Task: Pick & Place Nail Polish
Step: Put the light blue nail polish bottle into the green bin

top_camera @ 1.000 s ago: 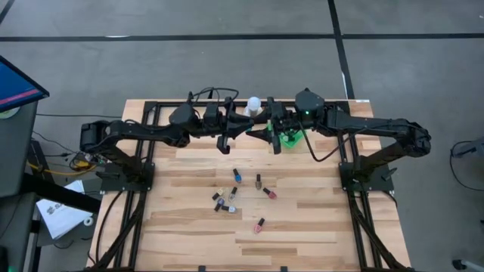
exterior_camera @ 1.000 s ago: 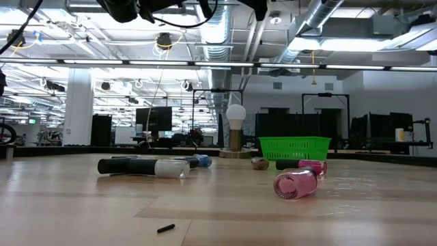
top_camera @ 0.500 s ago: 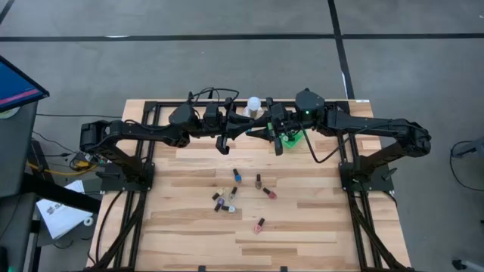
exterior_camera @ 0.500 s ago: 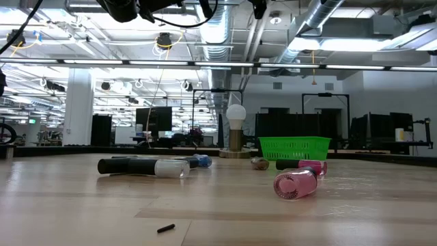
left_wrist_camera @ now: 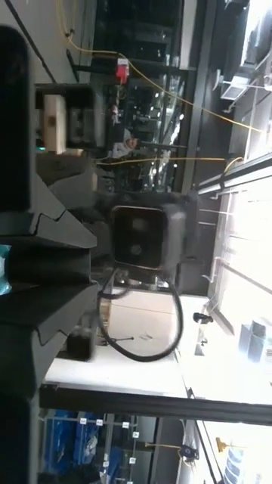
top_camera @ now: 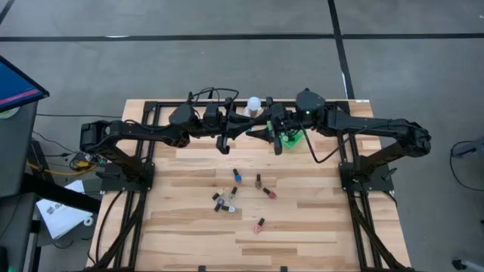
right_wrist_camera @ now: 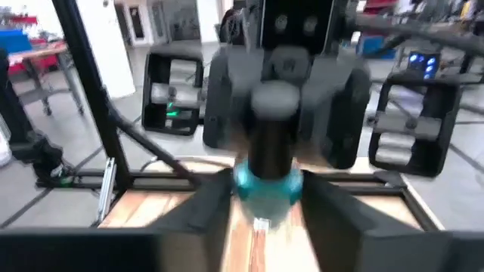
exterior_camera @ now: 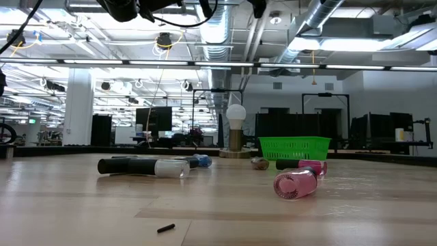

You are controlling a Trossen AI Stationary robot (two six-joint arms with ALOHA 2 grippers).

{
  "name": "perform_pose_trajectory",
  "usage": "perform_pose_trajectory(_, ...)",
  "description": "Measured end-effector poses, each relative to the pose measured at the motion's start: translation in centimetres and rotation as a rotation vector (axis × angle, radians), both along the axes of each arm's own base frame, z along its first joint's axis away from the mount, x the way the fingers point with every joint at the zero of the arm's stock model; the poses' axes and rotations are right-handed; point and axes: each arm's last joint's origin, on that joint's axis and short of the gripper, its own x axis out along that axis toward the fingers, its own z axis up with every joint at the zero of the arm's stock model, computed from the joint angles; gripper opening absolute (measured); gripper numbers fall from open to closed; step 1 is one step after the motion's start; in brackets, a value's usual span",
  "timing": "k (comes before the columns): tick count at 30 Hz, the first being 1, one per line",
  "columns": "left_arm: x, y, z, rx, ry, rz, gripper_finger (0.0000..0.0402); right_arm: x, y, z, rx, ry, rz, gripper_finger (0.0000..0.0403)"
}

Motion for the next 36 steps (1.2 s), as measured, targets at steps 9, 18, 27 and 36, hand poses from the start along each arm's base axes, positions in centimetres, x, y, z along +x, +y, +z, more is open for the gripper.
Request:
perform_pose_trajectory(9,0.0,0.0,0.0,0.000,0.001,-0.001,0.0057,0.0,-0.1,0.1,0.020,-0.008,-0.019,0.0235)
perform_pose_trajectory(18,0.0,-0.2,0.0,0.001,-0.001,-0.006,0.0057,0.0,0.0,0.1,0.005,-0.009,-0.014,0.0158)
perform_pose_trajectory(27,0.0,-0.3,0.1,-0.001,-0.011,-0.012,0.0057,0.0,0.1,0.1,-0.009,-0.010,0.016,0.0145)
perform_pose_trajectory(36,0.0,-0.4,0.2,0.004,-0.024,-0.015,0.0057,1.0,-0.1,-0.8,0.019,0.003,0.032,0.0181)
